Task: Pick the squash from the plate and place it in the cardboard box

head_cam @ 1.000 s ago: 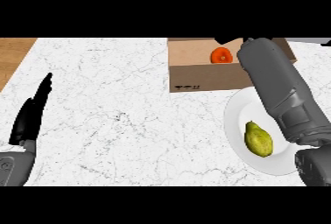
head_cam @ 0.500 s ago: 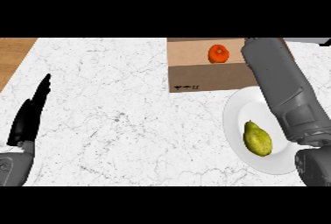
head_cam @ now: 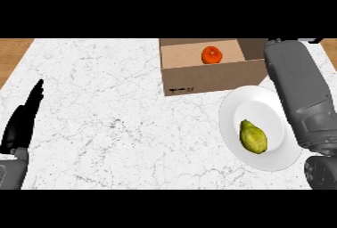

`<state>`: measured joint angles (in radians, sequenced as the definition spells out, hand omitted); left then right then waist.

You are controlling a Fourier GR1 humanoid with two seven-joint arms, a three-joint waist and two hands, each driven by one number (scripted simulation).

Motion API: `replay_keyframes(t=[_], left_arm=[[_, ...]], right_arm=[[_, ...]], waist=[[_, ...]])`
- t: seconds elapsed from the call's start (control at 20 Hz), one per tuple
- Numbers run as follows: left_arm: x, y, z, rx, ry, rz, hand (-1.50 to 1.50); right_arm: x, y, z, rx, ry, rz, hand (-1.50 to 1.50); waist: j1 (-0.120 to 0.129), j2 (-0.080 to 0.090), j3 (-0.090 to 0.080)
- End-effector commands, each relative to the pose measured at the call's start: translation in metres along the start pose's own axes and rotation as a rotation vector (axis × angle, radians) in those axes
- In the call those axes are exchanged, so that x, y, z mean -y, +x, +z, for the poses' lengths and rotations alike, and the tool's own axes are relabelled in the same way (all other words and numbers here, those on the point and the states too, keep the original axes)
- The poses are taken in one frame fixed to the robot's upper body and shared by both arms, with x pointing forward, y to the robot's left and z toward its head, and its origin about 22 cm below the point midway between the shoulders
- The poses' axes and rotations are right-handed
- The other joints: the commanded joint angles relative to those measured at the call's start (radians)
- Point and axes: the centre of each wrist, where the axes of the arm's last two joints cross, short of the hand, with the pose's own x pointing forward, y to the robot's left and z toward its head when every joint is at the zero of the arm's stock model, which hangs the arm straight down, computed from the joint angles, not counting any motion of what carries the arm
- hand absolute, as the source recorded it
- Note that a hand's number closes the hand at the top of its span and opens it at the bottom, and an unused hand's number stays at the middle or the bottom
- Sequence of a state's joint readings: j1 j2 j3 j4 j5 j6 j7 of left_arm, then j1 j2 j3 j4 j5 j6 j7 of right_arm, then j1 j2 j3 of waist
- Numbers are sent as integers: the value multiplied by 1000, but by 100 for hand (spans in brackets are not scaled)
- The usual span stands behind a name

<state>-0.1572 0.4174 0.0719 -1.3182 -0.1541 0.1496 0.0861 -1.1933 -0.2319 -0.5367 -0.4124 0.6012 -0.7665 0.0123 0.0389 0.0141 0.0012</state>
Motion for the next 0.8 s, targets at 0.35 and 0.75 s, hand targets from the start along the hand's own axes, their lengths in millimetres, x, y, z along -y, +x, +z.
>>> replay_keyframes(t=[0.35, 0.75], left_arm=[[-7, -35, 27, -51, 48, -7, 0], [-12, -16, 23, -71, 39, -14, 0]], right_arm=[[61, -71, -3, -37, -19, 14, -150], [138, -92, 15, -43, 87, 87, -150]], waist=[[-73, -30, -2], [-73, -28, -2]])
